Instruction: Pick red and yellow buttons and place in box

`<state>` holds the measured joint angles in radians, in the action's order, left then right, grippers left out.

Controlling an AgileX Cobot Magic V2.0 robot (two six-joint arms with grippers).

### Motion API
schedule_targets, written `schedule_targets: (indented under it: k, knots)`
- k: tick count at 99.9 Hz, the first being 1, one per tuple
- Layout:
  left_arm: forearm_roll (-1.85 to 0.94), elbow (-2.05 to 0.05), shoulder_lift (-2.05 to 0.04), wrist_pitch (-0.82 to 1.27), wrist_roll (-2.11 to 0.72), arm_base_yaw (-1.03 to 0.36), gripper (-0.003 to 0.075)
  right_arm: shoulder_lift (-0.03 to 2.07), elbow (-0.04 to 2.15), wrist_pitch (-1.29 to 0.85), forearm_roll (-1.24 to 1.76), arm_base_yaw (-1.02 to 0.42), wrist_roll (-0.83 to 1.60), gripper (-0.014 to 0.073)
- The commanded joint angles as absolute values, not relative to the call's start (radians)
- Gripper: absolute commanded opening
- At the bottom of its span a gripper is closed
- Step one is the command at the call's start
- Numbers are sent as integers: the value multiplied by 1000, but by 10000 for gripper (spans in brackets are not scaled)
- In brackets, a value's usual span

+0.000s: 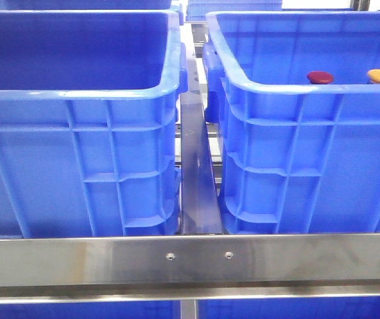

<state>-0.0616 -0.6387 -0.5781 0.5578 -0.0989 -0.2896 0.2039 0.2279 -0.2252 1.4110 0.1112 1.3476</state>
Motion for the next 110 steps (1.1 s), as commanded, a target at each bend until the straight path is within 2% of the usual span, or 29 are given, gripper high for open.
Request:
schedule_targets:
  k: [1,44,71,87,110]
  knots:
    - [-49,-647,-532,493,-87,-237,-20,211,255,-219,1424,117,1356,-68]
    - [-41,-511,-289,486,-87,-70,-20,211,255,-219,1424,117,1356,-68]
    - [-31,-330,-205,181,-11,-37,-20,211,255,-219,1424,117,1356,-68]
    - [74,-213,-135,131,125,-23,-20,211,255,-220,1424,117,1356,-68]
    - [37,-40,-12,69,127,-21,-20,211,255,-220,1424,117,1356,-68]
